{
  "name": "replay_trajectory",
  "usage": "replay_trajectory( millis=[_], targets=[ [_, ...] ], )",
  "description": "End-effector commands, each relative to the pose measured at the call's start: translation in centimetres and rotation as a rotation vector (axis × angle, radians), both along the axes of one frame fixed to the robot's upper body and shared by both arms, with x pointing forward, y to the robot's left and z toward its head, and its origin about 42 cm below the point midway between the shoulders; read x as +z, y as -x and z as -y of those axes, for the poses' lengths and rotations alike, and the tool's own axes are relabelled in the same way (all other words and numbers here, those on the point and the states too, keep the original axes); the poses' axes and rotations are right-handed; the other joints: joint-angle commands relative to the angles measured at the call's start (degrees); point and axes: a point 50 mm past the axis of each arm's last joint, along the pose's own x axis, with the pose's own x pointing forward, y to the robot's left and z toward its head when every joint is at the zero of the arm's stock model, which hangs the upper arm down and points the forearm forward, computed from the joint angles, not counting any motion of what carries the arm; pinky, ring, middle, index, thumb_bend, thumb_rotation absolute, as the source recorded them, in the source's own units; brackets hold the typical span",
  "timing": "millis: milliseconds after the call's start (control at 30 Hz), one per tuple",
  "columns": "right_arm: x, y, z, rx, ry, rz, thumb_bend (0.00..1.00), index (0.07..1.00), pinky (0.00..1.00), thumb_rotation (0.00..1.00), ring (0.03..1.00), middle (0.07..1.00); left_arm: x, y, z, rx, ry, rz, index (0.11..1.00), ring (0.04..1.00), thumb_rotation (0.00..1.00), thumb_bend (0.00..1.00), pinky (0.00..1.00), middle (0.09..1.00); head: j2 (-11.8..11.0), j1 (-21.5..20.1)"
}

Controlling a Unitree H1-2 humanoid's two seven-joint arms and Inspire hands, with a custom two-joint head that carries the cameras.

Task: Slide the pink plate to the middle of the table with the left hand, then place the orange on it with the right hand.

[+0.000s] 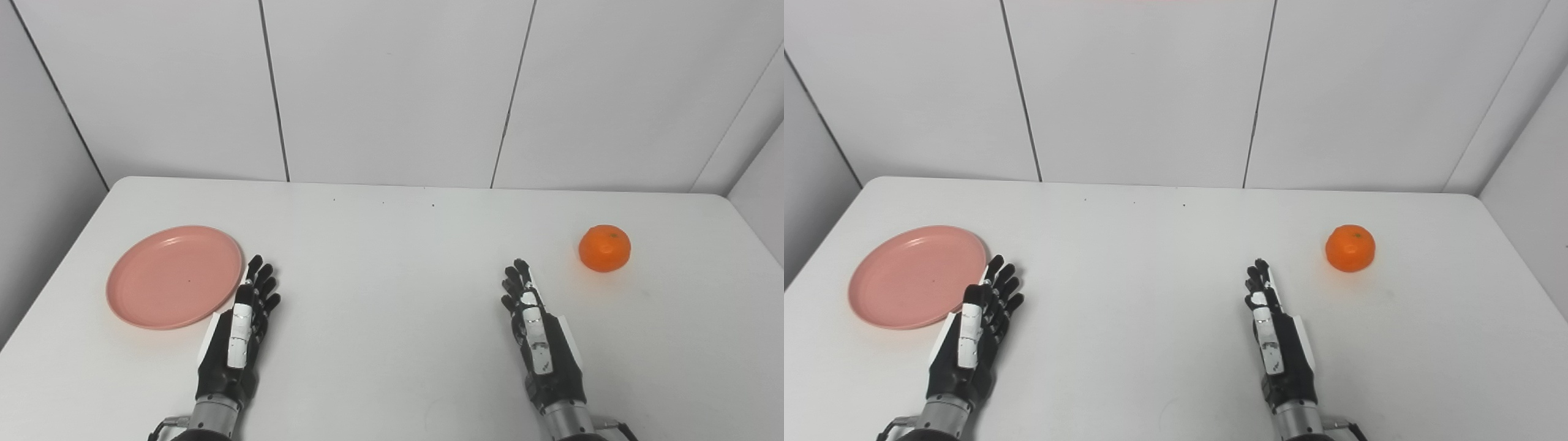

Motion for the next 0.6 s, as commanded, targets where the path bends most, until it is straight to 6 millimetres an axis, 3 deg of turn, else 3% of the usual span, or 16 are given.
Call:
replay_trajectory(
  millis=[0, 567],
  targets=[
    [-0.61, 0.54, -0.17, 0.003, -0.009, 0.004, 0.85, 1.000, 1.00, 1.00, 0.991, 0.981, 0.94, -0.47, 0.07, -0.012, 0.001, 0.057, 1.000, 1.000, 1.00, 0.90, 1.00, 1.000, 0.17, -0.03],
    [-0.55, 0.29, -0.27, 0.005, -0.010, -0.004, 0.85, 1.000, 1.00, 1.00, 0.993, 0.981, 0.98, -0.74, -0.01, -0.011, -0.001, 0.056, 1.000, 1.000, 1.00, 0.91, 1.00, 1.000, 0.71, 0.09]
  ],
)
